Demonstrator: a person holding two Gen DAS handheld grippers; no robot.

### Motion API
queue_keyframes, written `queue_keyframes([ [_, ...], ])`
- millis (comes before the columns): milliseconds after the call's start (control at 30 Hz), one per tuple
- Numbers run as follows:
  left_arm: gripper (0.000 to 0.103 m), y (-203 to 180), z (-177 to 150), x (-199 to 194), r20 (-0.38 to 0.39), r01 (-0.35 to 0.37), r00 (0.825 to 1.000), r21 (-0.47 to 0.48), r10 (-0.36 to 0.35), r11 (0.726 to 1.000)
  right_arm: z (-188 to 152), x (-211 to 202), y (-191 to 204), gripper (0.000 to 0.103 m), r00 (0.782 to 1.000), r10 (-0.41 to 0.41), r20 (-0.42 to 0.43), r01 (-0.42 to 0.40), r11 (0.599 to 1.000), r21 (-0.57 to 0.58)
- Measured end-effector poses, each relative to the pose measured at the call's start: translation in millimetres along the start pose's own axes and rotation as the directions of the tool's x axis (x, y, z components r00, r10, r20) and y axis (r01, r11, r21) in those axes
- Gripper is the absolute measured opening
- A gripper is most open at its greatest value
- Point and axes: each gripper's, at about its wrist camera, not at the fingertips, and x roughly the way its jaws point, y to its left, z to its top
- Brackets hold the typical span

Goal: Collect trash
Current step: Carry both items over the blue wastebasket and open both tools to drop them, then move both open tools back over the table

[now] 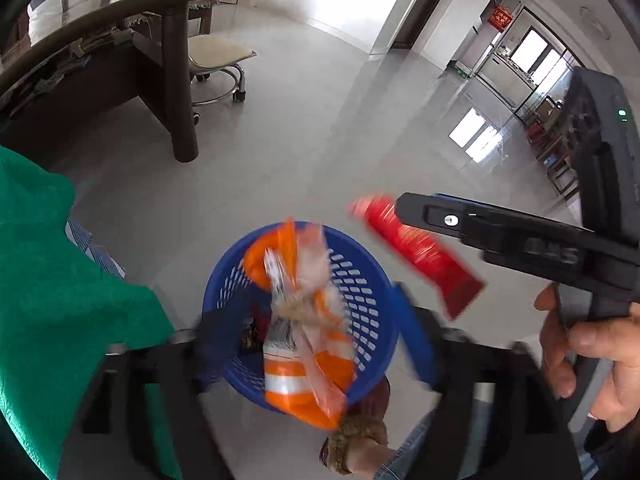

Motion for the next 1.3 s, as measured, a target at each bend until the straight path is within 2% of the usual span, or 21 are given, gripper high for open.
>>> queue_keyframes([
  [100,0.087,2.0,5.9,1.0,0.018,-0.005,1.0,-0.013,0.005,1.0,3.4,-10.1,-4.0,0.06,0.999,-0.003,0.036,0.002,1.0,0.013],
  [200,0.092,-0.5,7.4,-17.9,0.072,-0.002,0.997,-0.02,0.003,1.0,5.7,-25.6,-0.4,0.064,0.994,-0.056,0.098,0.057,0.998,-0.009],
  [267,0.095,-4.3,5.6,-37.4,0.122,-0.017,0.992,-0.005,0.018,1.0,6.6,-38.3,5.4,0.074,0.983,-0.091,0.159,0.097,0.995,-0.029],
  [367,0.097,-4.6,-2.9,-77.8,0.191,-0.046,0.981,0.02,0.042,0.999,5.4,-57.5,22.9,0.08,0.957,-0.133,0.257,0.159,0.984,-0.08],
  [467,0.098,3.2,-22.7,-119.2,0.239,-0.087,0.968,0.013,0.081,0.996,0.3,-73.1,51.2,0.087,0.921,-0.161,0.353,0.228,0.961,-0.156],
  [567,0.098,24.6,-54.4,-153.2,0.252,-0.135,0.958,-0.028,0.138,0.99,-8.5,-81.8,80.7,0.09,0.897,-0.139,0.419,0.25,0.942,-0.223],
  [667,0.098,55.0,-92.7,-180.6,0.231,-0.192,0.95,-0.103,0.211,0.976,-17.6,-84.3,109.7,0.091,0.892,-0.091,0.443,0.227,0.937,-0.266],
  [767,0.098,88.8,-131.4,-208.9,0.214,-0.273,0.928,-0.171,0.306,0.947,-29.3,-83.3,142.4,0.091,0.894,-0.034,0.447,0.19,0.932,-0.309],
  [833,0.098,113.8,-156.5,-232.6,0.21,-0.309,0.91,-0.234,0.358,0.922,-39.3,-80.2,169.6,0.092,0.899,0.008,0.438,0.171,0.914,-0.367],
  [933,0.098,144.9,-187.6,-261.5,0.195,-0.345,0.89,-0.304,0.413,0.888,-60.9,-64.0,214.9,0.095,0.922,0.087,0.378,0.111,0.874,-0.474],
  [1033,0.098,176.7,-215.4,-290.0,0.178,-0.396,0.859,-0.363,0.48,0.844,-87.0,-38.3,262.5,0.095,0.954,0.159,0.255,0.001,0.847,-0.531],
  [1100,0.098,193.0,-227.9,-305.2,0.17,-0.412,0.845,-0.399,0.507,0.819,-110.4,-19.2,300.1,0.095,0.968,0.199,0.155,-0.072,0.807,-0.586],
  [1167,0.098,210.9,-242.0,-317.2,0.163,-0.427,0.83,-0.432,0.534,0.794,-138.1,-0.8,337.0,0.095,0.975,0.215,0.061,-0.123,0.744,-0.657],
  [1300,0.098,231.3,-254.8,-334.5,0.162,-0.431,0.815,-0.472,0.556,0.769,-166.3,22.9,375.1,0.095,0.982,0.191,-0.013,-0.141,0.678,-0.722],
])
